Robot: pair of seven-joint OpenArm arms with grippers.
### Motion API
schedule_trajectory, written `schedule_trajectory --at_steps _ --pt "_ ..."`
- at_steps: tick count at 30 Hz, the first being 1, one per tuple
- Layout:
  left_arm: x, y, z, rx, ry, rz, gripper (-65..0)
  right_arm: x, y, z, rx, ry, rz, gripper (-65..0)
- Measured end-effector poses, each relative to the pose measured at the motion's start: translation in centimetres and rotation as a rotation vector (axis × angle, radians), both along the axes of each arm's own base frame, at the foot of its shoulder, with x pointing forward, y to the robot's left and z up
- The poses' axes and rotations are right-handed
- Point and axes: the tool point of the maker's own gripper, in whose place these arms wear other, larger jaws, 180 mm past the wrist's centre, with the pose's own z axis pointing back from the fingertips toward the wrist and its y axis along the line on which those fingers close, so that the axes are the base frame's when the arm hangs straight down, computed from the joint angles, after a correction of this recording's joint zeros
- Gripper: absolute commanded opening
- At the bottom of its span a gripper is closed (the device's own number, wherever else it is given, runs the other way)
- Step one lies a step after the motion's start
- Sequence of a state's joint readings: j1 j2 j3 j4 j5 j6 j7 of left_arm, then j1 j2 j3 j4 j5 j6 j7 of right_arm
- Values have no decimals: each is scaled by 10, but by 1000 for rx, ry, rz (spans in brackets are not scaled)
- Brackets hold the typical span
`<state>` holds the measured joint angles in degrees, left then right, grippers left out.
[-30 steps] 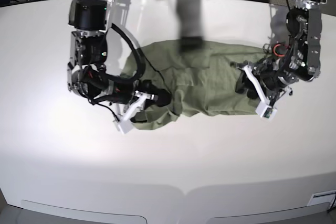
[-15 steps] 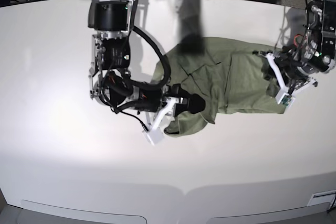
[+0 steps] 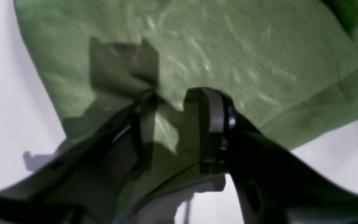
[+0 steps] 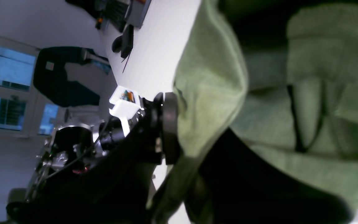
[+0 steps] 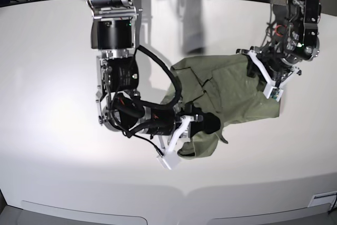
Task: Fold the T-shirt properly
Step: 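Grasp the folded end with the right gripper and lift it toward the left gripper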
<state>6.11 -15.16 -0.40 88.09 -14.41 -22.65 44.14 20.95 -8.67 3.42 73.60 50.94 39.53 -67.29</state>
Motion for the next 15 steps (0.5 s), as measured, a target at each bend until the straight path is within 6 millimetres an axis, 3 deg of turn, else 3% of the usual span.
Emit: schedule_trajectory --at_steps 12,15 --pt "6 -28 6 -79 -1 -23 -416 11 -1 13 18 -38 -22 -650" --pt "11 -43 13 -124 -8 -57 -416 9 3 12 13 -41 -9 -650"
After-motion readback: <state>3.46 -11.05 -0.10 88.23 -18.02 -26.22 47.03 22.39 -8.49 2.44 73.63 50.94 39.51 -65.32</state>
